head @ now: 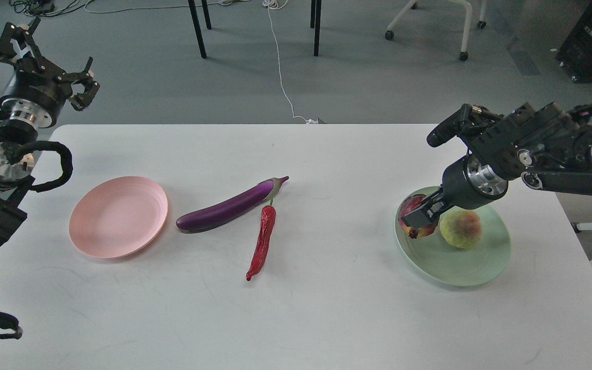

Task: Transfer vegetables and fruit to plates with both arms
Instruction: 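Place the red fruit on the green plate and withdraw the right arm, then reach the left hand to the purple eggplant and grasp it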

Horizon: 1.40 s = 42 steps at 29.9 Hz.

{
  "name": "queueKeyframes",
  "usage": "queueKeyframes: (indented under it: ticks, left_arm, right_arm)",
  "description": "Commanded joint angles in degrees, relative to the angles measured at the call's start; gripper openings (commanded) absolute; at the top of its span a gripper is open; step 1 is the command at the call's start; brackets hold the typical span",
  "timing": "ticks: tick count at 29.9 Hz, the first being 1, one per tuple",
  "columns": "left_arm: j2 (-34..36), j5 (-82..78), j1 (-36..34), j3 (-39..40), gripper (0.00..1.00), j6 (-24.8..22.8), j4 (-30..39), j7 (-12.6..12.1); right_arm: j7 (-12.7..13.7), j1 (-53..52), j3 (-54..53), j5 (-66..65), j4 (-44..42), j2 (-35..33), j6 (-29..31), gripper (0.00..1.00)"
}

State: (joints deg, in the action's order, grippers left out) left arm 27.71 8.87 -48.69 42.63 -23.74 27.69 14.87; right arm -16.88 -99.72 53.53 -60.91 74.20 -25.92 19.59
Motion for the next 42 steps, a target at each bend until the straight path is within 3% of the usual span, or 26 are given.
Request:
queueKeyframes:
  ticks: [1,4,8,13,17,22,27,34,38,42]
  left_arm:
    - [0.06,-0.08,-0.09,0.00,0.98,0.01,-0.01,-0.02]
    - [-0.03,0.01,0.00,0.00,0.98,0.10,-0.01,-0.02]
    - [-0.12,-0.08,0.00,0.00,0.98,0.27,-0.01,0.24]
    - [0.06,-0.26,0.09,-0.26,0.98,0.19,-0.01,-0.11]
    - [0.76,-0.26,-0.35,-5.26,0.98,0.01,-0.01,-0.02]
    - [2.16,-4.28,-2.98,-10.10,0.98,-0.78,1.65,-0.20]
    - [4.27,-22.98,-5.71,-11.78,0.98,-0.25,8.85,-0.11]
    - [7.96,-54.96,-5.98,-11.86,0.98,2.03,22.38,-0.02]
    - [9.11,-77.11,-5.01,-12.57,0.98,3.17,28.72,0.33]
    - [8.06,-96.45,-2.99,-16.24,0.95,6.42,29.79,0.33]
  right_arm:
    - [0.01,2.60,0.17,-1.14,-0.02,-1.67,-0.17,0.57]
    - [0.18,3.83,0.08,-1.14,-0.02,-1.76,-0.60,0.67]
    - [0.36,4.01,-0.53,-0.27,-0.20,-2.29,-1.92,0.96]
    - [0.01,4.36,-7.45,4.11,-0.28,-7.46,-1.49,0.98]
    - [0.01,5.24,-12.74,11.59,0.16,-11.07,-0.34,0.98]
    - [0.01,6.46,-23.44,14.84,-6.42,-15.20,-0.60,0.98]
    - [-0.17,17.17,-43.46,25.12,-17.05,-15.30,-0.61,0.98]
    - [-0.25,34.57,-70.02,35.76,-22.60,-14.95,-0.78,0.98]
    - [-0.25,40.82,-79.44,43.31,-24.72,-14.33,-0.61,0.98]
    - [-0.17,45.84,-82.62,56.66,-24.89,-13.89,-0.17,0.98]
